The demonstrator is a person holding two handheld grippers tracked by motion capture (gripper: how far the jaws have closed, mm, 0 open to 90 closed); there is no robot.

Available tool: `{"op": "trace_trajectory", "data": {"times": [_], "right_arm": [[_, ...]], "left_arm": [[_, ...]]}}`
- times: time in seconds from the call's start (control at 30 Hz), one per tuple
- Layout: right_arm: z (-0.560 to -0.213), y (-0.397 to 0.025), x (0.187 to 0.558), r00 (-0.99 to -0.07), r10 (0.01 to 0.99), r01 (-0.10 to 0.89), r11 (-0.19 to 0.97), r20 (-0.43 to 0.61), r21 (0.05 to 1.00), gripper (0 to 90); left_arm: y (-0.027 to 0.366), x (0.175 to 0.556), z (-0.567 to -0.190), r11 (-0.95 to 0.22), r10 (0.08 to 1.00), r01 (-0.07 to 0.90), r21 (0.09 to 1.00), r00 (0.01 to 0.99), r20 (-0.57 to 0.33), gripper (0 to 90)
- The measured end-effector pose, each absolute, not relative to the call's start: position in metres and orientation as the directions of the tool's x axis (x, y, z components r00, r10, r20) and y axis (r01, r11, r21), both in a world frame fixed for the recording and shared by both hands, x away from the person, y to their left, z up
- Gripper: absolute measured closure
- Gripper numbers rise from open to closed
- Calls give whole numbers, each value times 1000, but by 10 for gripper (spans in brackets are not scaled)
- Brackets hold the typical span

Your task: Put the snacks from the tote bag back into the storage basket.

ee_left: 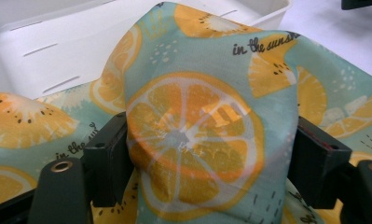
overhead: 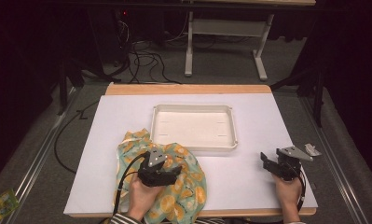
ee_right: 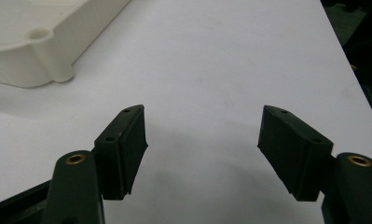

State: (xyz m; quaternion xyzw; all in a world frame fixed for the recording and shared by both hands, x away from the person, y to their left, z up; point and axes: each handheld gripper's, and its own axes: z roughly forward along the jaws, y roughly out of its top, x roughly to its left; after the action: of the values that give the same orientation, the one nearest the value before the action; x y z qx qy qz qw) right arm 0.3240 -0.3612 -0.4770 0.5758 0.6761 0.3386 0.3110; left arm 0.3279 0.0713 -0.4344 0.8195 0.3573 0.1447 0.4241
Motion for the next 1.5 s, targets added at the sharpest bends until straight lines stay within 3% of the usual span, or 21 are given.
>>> {"op": "trace_trajectory", "data": {"times": [0.6,1.5], "right_arm": [[-477,-361,324,-143,989,570,112,-36,814,328],[-477,-361,325,-142,989,574,115,-39,811,330]], "left_arm": [[23,336,-441,-394,683,452,800,727,-74,258],[5,342,-453,-397,699,464,792,712,-66,255]]}}
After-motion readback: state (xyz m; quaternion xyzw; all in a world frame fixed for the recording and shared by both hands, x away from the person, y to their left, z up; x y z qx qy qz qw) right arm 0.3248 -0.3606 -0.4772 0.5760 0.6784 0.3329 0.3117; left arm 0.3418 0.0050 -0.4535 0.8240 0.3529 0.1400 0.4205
